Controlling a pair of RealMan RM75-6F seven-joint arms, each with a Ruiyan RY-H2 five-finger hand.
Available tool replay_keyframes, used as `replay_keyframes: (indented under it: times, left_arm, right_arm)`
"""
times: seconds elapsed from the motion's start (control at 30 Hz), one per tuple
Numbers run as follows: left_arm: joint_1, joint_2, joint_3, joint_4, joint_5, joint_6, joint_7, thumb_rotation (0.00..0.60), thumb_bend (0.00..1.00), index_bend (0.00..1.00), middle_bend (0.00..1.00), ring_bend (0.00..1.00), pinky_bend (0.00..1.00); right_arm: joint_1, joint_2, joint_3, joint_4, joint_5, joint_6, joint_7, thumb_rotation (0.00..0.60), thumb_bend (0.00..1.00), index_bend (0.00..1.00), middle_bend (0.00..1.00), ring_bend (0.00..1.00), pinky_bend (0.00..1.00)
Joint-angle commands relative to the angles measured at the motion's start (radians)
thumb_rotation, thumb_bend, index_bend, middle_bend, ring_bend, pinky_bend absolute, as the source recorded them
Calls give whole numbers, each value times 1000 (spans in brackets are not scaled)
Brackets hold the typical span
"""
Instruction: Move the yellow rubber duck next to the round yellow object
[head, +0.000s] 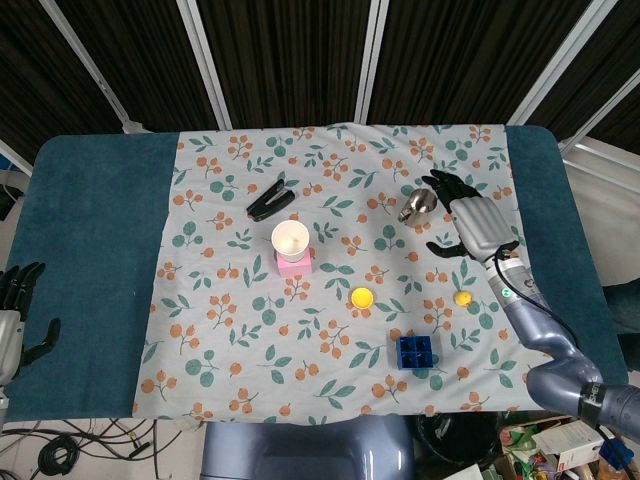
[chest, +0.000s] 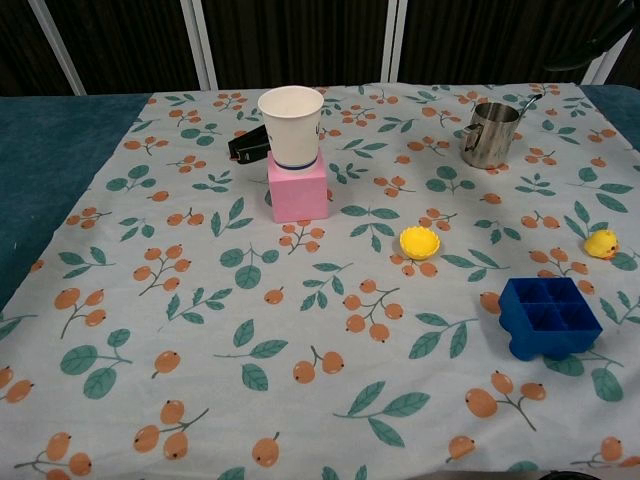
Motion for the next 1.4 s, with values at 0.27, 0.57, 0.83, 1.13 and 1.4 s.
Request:
replay_keyframes:
  times: [0.27, 0.57, 0.83, 1.13, 1.4]
  left_arm:
    - [9, 2, 10, -1, 21, 21, 13, 600, 427, 0, 66, 0, 0]
    - [10, 3, 8, 2, 18, 24, 1, 600, 427, 0, 66, 0, 0]
    - [11, 2, 9, 0, 21, 27, 5, 600, 427, 0, 67, 0, 0]
    - [11, 3, 11, -1, 19, 22, 5, 600, 427, 0, 66, 0, 0]
    - [9, 4, 12, -5, 15, 15, 3, 600, 427, 0, 66, 0, 0]
  right_arm:
    - [-9, 18, -24, -42, 26, 1, -14, 600, 139, 61, 0, 25, 156]
    - [-9, 16, -39, -48, 20, 24, -34, 600, 139, 61, 0, 25, 156]
    - [-11, 24, -45, -47, 22, 27, -29, 600, 139, 61, 0, 25, 156]
    - [-27, 44, -75, -62, 16, 40, -58, 600, 138, 62, 73, 29, 156]
    - [-81, 19, -157, -15, -22, 88, -120, 600, 139, 109, 147, 29, 156]
